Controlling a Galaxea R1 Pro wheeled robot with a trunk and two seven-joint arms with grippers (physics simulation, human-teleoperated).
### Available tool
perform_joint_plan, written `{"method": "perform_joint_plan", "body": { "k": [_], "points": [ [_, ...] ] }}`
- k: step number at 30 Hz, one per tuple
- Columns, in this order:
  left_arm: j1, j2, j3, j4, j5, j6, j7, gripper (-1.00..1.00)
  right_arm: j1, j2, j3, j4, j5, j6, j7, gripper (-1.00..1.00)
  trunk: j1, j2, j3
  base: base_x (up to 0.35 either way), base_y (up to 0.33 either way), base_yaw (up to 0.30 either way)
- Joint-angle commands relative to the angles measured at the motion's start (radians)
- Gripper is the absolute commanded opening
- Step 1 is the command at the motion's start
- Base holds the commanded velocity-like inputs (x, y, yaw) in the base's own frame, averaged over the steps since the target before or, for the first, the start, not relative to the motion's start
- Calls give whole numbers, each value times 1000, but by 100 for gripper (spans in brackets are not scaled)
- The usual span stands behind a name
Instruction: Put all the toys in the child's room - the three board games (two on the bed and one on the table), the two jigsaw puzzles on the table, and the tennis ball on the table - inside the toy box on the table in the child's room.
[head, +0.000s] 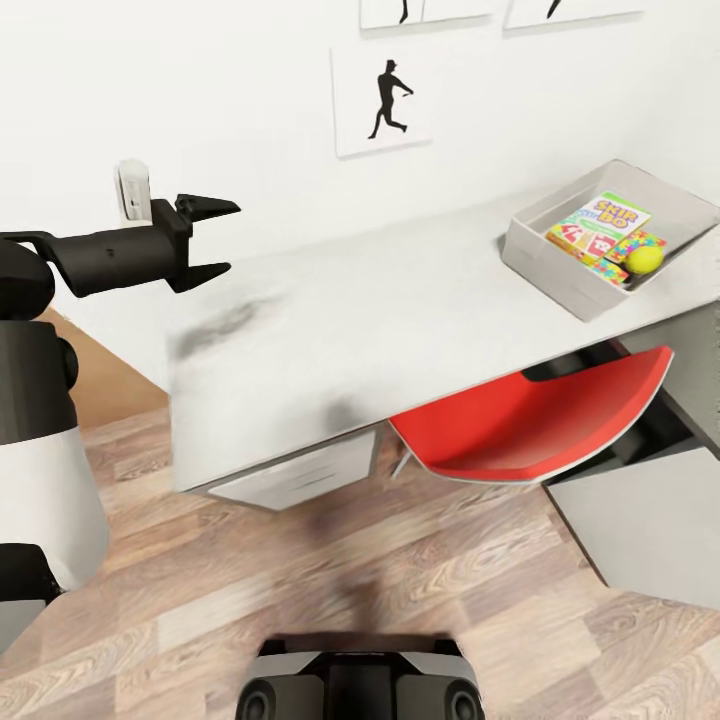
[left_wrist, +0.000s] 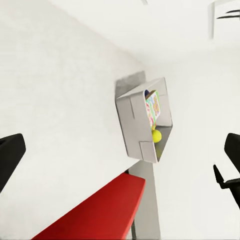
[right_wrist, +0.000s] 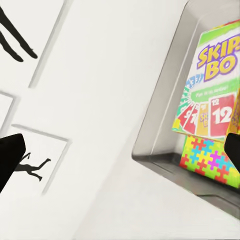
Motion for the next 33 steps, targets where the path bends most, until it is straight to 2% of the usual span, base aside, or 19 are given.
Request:
{"method": "perform_joint_plan", "body": {
  "k": [1, 15, 33],
  "points": [
    [-1, 0, 2, 0, 9, 4, 10, 100, -2, 1, -4, 1, 10, 5, 8, 100, 1, -2, -1, -22, 327, -253],
    [-2, 1, 1, -6, 8, 8, 10, 100, 9, -3, -6, 1, 11, 5, 8, 100, 1, -2, -1, -10, 299, -269],
    [0, 0, -4, -7, 7, 6, 12, 100, 25, -8, -6, 1, 10, 5, 9, 100, 1, -2, -1, -1, 53, -280]
  ]
}}
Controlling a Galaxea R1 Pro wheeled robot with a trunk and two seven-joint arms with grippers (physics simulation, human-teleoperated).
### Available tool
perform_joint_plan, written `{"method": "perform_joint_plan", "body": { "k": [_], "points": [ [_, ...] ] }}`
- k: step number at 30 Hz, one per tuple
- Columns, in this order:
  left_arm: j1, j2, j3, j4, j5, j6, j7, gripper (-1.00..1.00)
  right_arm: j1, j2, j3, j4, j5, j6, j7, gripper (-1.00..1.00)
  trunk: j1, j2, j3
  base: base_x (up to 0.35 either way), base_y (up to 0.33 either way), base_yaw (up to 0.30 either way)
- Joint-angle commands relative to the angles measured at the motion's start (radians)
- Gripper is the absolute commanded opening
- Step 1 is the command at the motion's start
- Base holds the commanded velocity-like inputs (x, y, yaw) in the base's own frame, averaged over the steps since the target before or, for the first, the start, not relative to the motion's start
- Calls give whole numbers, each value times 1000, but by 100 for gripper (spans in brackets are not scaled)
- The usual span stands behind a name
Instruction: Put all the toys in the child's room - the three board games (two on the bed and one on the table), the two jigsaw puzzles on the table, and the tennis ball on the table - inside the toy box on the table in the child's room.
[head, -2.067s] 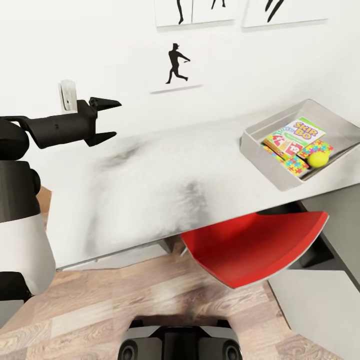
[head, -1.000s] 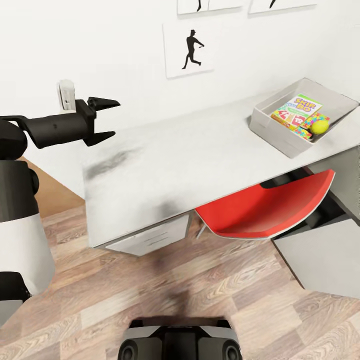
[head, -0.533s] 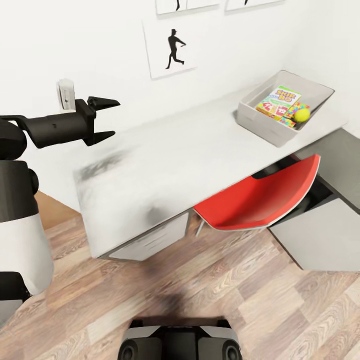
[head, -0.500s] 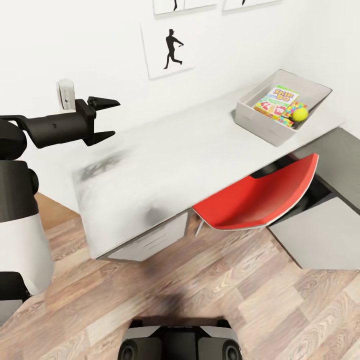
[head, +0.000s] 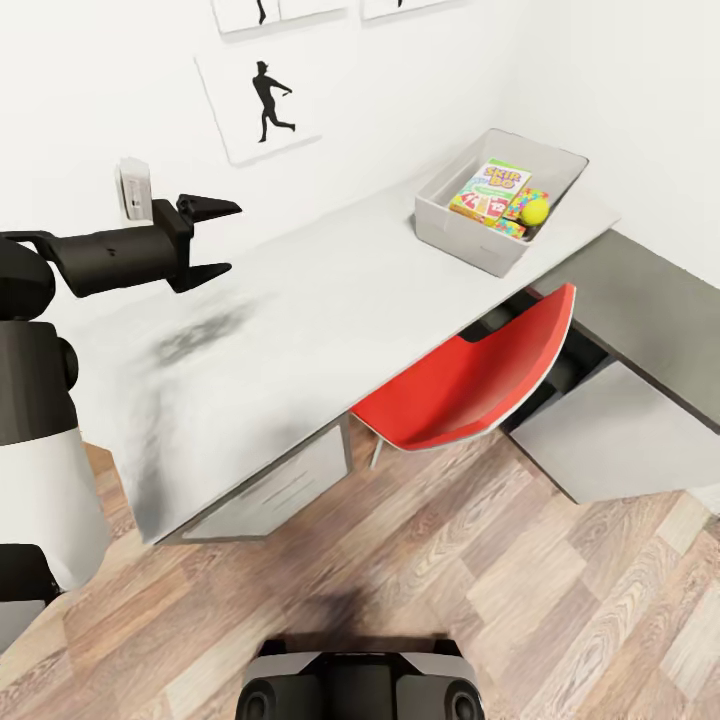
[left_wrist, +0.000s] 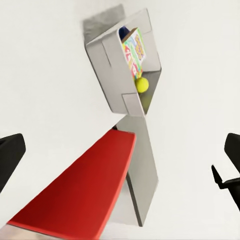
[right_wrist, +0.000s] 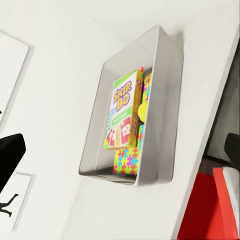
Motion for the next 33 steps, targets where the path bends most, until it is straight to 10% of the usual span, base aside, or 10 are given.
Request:
{"method": "perform_joint_plan", "body": {
  "k": [1, 25, 33],
  "points": [
    [-1, 0, 1, -1, 9, 3, 10, 100, 1, 0, -4, 1, 11, 4, 8, 100, 1, -2, -1, 0, 9, -281],
    [-15, -21, -36, -1, 8, 4, 12, 100, 71, -19, -2, -33, 10, 4, 11, 100, 1, -2, 16, -14, 2, -265],
    [-28, -46, -74, -1, 8, 2, 13, 100, 278, -19, 0, -271, 0, 4, 15, 100, 1, -2, 25, -216, 0, -224]
  ]
}}
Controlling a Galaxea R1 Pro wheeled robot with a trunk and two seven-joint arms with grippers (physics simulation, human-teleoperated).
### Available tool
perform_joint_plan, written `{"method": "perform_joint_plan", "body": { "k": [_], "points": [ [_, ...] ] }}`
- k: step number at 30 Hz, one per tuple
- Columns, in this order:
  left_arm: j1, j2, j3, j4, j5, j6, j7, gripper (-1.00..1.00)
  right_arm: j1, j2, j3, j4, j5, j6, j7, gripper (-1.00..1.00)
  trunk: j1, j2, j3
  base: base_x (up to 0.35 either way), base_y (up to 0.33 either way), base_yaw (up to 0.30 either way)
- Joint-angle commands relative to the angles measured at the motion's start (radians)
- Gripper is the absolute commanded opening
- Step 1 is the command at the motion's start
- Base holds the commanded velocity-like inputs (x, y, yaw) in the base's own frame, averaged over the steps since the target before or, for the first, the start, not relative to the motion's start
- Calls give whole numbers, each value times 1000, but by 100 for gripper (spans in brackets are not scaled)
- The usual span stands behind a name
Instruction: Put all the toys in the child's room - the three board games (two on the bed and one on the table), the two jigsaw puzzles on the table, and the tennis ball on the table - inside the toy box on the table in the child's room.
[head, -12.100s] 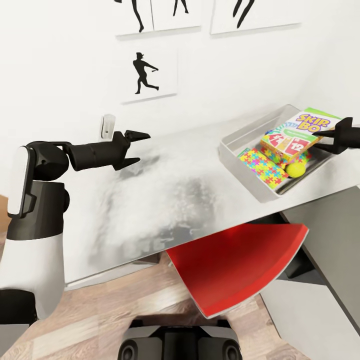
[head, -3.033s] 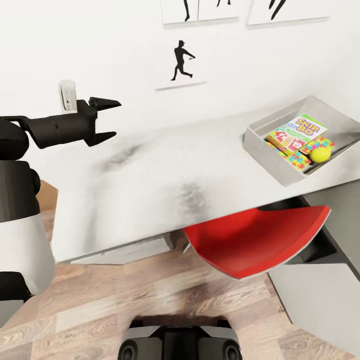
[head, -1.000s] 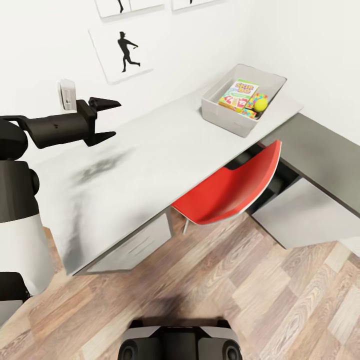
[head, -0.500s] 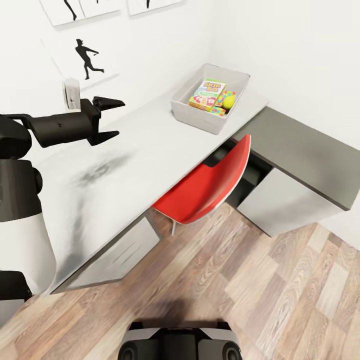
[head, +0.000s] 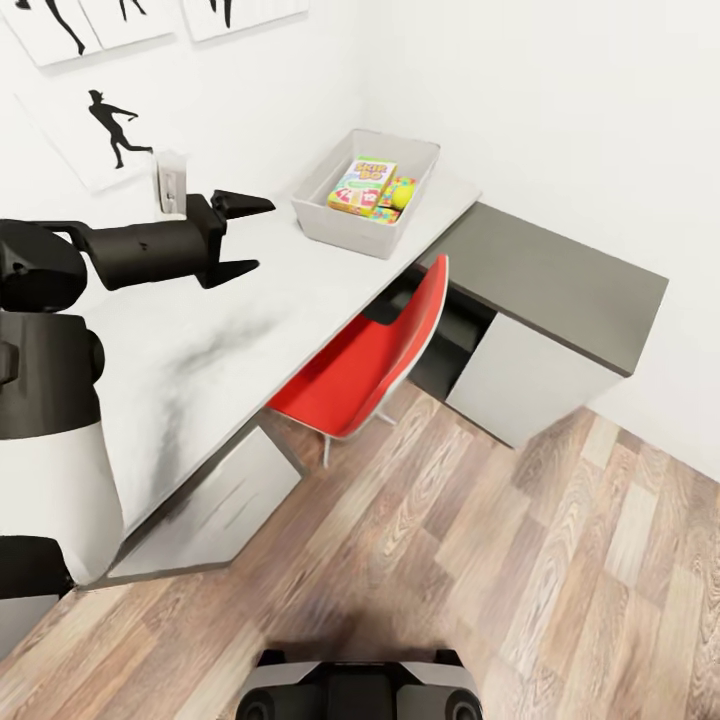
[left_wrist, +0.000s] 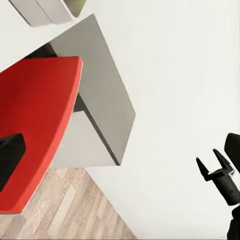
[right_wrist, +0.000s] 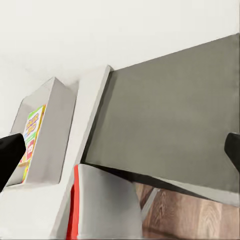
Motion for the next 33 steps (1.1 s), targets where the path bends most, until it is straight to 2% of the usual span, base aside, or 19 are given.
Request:
{"method": "perform_joint_plan", "body": {
  "k": [1, 3, 4, 7, 10, 12, 13, 16, 17, 19, 20, 22, 23, 25, 26, 28, 30, 31, 33],
  "points": [
    [-1, 0, 1, -1, 8, 4, 10, 100, -1, 1, -2, 0, 10, 4, 10, 100, 0, -2, 0, -293, 0, -220],
    [-2, -6, -5, -1, 8, 3, 10, 100, 49, 0, -2, -61, -7, 4, 12, 100, 0, -2, 2, -304, 0, -220],
    [-2, -6, -5, -1, 8, 3, 10, 100, 49, 0, -2, -61, -7, 4, 12, 100, 0, -2, 3, -307, 0, -219],
    [-5, -17, -15, -1, 8, 3, 10, 100, 114, -2, 0, -135, -49, 4, 14, 100, 0, -2, 7, -288, 0, -218],
    [-6, -22, -19, -1, 8, 3, 10, 100, 137, -2, 1, -155, -62, 4, 14, 100, 0, -2, 10, -223, 0, -218],
    [-7, -33, -27, -1, 7, 3, 10, 100, 187, -3, 1, -194, -81, 4, 14, 100, 0, -2, 13, -148, 0, -217],
    [-7, -33, -27, -1, 7, 3, 10, 100, 187, -3, 1, -194, -81, 4, 14, 100, 0, -2, 14, -132, 0, -217],
    [-12, -53, -43, -1, 5, 3, 13, 100, 276, -2, 2, -263, -98, 4, 14, 100, 0, -2, 17, -86, 0, -217],
    [-12, -53, -43, -1, 5, 3, 13, 100, 276, -2, 2, -263, -98, 4, 14, 100, 0, -2, 19, -68, 0, -216],
    [-18, -68, -57, -1, 2, 3, 15, 100, 343, -1, 2, -318, -104, 4, 15, 100, 0, -2, 21, -49, 0, -216],
    [-18, -68, -57, -1, 2, 3, 15, 100, 343, -1, 2, -318, -104, 4, 15, 100, 0, -2, 22, -43, 0, -216],
    [-23, -85, -74, -1, 0, 2, 18, 100, 416, 0, 0, -376, -109, 4, 15, 100, 0, -2, 25, -31, 0, -216],
    [-23, -85, -74, -1, 0, 2, 18, 100, 416, 0, 0, -376, -109, 4, 15, 100, 0, -2, 26, -28, 0, -216],
    [-27, -103, -94, -1, -3, 1, 20, 100, 493, 1, -1, -435, -114, 4, 16, 100, 0, -2, 28, -20, 0, -216],
    [-27, -103, -94, -1, -3, 1, 20, 100, 493, 1, -1, -435, -114, 4, 16, 100, 0, -2, 29, -18, 0, -216],
    [-28, -113, -104, -1, -4, 0, 21, 100, 532, 2, -2, -465, -116, 4, 16, 100, 0, -2, 32, -14, 0, -215],
    [-30, -135, -126, -1, -8, -1, 23, 100, 610, 4, -3, -521, -123, 4, 16, 100, 0, -2, 34, -10, 0, -214],
    [-30, -135, -126, -1, -8, -1, 23, 100, 610, 4, -3, -521, -123, 4, 16, 100, 0, -2, 35, -9, 0, -213],
    [-32, -158, -150, -1, -17, -3, 25, 100, 686, 6, -3, -567, -134, 4, 16, 100, 0, -2, 38, -7, 0, -208]
  ]
}}
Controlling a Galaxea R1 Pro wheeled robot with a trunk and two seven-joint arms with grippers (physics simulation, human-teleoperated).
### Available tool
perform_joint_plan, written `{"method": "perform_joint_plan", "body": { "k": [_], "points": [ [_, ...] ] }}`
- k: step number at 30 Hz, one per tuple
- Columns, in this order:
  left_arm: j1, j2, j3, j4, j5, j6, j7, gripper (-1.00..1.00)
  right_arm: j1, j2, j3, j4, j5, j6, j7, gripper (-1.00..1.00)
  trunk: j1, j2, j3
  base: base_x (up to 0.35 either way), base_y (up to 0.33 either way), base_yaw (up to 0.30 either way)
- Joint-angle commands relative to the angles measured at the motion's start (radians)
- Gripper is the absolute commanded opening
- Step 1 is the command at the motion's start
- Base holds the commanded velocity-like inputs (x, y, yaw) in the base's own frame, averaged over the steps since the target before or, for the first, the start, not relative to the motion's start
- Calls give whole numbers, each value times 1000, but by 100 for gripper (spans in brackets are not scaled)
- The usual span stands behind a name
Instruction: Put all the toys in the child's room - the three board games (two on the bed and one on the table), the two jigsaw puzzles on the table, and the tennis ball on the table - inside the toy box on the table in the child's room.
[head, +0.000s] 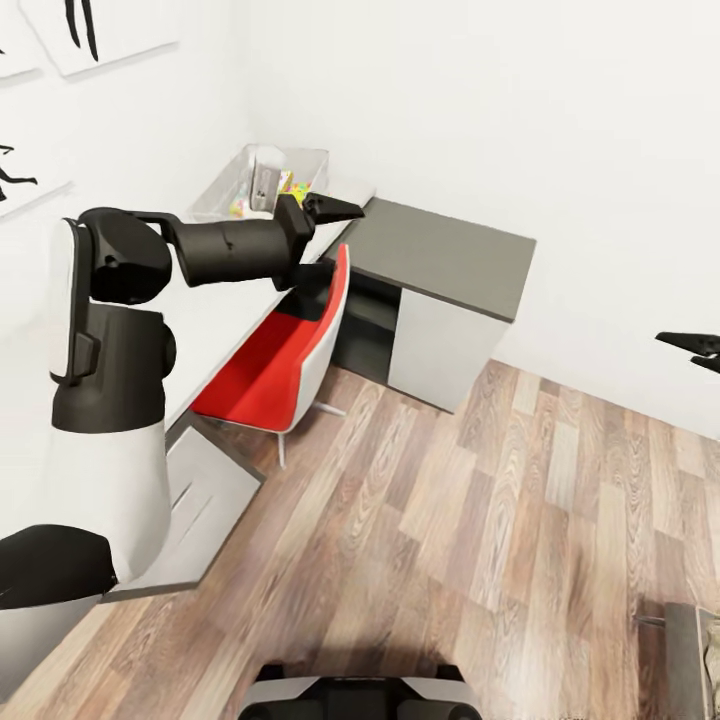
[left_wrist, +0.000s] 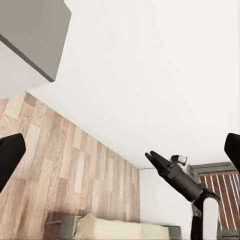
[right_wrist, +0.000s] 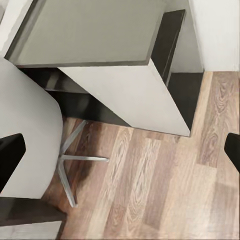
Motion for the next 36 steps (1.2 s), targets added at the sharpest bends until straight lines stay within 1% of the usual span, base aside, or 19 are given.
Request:
{"method": "perform_joint_plan", "body": {
  "k": [1, 4, 7, 10, 12, 13, 14, 15, 18, 19, 21, 22, 24, 25, 28, 31, 33, 34, 36],
  "points": [
    [-1, -1, 1, 0, 7, 3, 10, 100, 0, 0, -1, 0, 10, 5, 10, 100, 1, -2, 0, -6, 0, -206],
    [-1, -36, -40, 0, -31, 1, 11, 100, 113, 4, -1, -56, -9, 5, 10, 100, 1, -2, 4, -4, 0, -197],
    [1, -48, -56, 0, -49, -1, 11, 100, 149, 6, 0, -76, -13, 5, 10, 100, 1, -2, 8, -3, 0, -190],
    [11, -76, -120, 0, -99, -16, 11, 100, 250, 15, 2, -131, -22, 5, 10, 100, 1, -2, 12, -2, 0, -185],
    [29, -87, -183, 2, -125, -40, 11, 100, 308, 30, 11, -154, -25, 5, 10, 100, 1, -2, 15, -1, 0, -181],
    [29, -87, -183, 2, -125, -40, 11, 100, 308, 30, 11, -154, -25, 5, 10, 100, 1, -2, 16, -1, 0, -181],
    [42, -91, -218, 4, -136, -55, 11, 100, 331, 41, 20, -162, -24, 5, 10, 100, 1, -2, 17, -1, 0, -180],
    [42, -91, -218, 4, -136, -55, 11, 100, 331, 41, 20, -162, -24, 5, 10, 100, 1, -2, 19, -1, 0, -180],
    [91, -96, -315, 10, -178, -105, 11, 100, 378, 75, 50, -177, -20, 5, 8, 100, 1, -2, 23, 0, 0, -179],
    [91, -96, -315, 10, -178, -105, 11, 100, 378, 75, 50, -177, -20, 5, 8, 100, 1, -2, 24, 0, 0, -178],
    [131, -97, -362, 12, -216, -133, 10, 100, 397, 93, 69, -182, -18, 5, 6, 100, 1, -2, 27, 0, 0, -178],
    [131, -97, -362, 12, -216, -133, 10, 100, 397, 93, 69, -182, -18, 5, 6, 100, 1, -2, 28, 0, 0, -178],
    [180, -97, -393, 14, -260, -152, 9, 100, 414, 107, 82, -183, -10, 5, 5, 100, 1, -2, 31, 0, 0, -177],
    [180, -97, -393, 14, -260, -152, 9, 100, 414, 107, 82, -183, -10, 5, 5, 100, 1, -2, 33, 0, 0, -177],
    [265, -96, -419, 15, -326, -169, 6, 100, 451, 123, 94, -179, 23, 5, 3, 100, 1, -2, 37, 0, 0, -177],
    [297, -95, -423, 15, -349, -173, 5, 100, 466, 128, 97, -178, 38, 5, 3, 100, 1, -2, 41, 0, 0, -177],
    [365, -92, -429, 16, -400, -179, 4, 100, 492, 138, 102, -176, 69, 5, 3, 100, 1, -2, 44, 0, 0, -177],
    [365, -92, -429, 16, -400, -179, 4, 100, 492, 138, 102, -176, 69, 5, 3, 100, 1, -2, 45, 0, 0, -177],
    [440, -91, -432, 16, -461, -183, 2, 100, 514, 153, 110, -175, 94, 5, 4, 100, 1, -2, 48, 0, 0, -177]
  ]
}}
